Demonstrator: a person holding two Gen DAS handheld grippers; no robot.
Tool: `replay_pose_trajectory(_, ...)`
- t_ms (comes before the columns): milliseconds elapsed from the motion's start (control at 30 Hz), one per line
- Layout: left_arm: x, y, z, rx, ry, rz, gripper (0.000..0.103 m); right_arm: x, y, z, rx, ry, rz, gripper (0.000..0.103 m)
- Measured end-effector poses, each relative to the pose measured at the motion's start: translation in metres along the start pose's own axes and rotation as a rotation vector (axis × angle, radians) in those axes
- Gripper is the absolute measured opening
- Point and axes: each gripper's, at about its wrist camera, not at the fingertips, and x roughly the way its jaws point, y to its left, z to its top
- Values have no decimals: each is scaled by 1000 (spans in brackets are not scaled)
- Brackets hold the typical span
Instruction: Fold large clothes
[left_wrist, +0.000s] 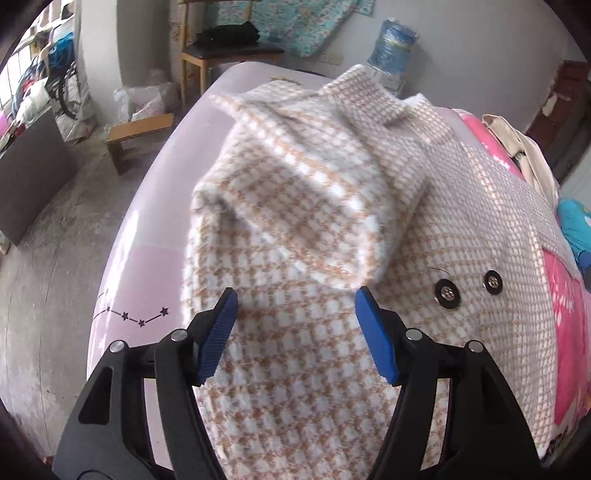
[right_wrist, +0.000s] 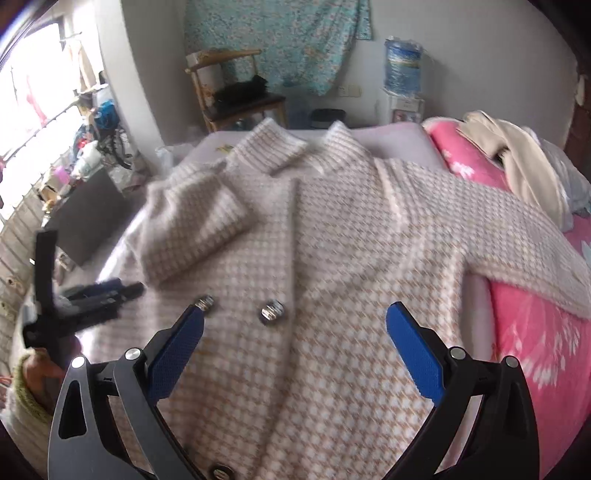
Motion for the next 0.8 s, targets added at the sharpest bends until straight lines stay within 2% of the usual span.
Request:
replay_pose_trajectory(100, 1, 6, -2, -34, -22, -15, 63, 18, 48, 45, -96, -7, 164, 97)
replay_pose_trajectory(167, 3, 2, -1, -31, -26, -12, 64, 41, 86, 75, -178, 18, 256, 97)
replay_pose_trajectory(233, 2, 3, -1, -42, -33, -27, 67, 73, 126, 101, -263, 60, 304, 97)
replay_pose_trajectory(300, 1, 5, -2, -60, -42, -42, 68, 109, 164, 121, -340, 124, 324, 88)
replay_pose_trajectory(400, -2, 10, -5, -83, -53, -68, 73, 164, 212, 143, -424, 205, 264, 79)
replay_pose_trajectory(533, 0, 8, -7, -99, -62, -99, 84, 222, 249, 151, -518, 271, 158, 66)
replay_pose_trajectory(567, -1, 8, -8, -104, -68, -96, 84, 237, 254, 149, -535, 298, 119, 55)
replay_pose_trajectory(600, 0, 7, -8, -107, -71, -94, 85, 250, 255, 148, -545, 324, 78, 34)
replay_pose_trajectory(633, 0, 6, -9, -110, -74, -95, 85, 260, 254, 147, -546, 348, 48, 27)
replay_pose_trajectory(700, 0, 6, -9, -116, -81, -112, 90, 260, 245, 152, -486, 354, 90, 14)
replay_pose_trajectory(800, -1, 11, -10, -149, -83, -161, 95, 230, 229, 161, -431, 281, 132, 12)
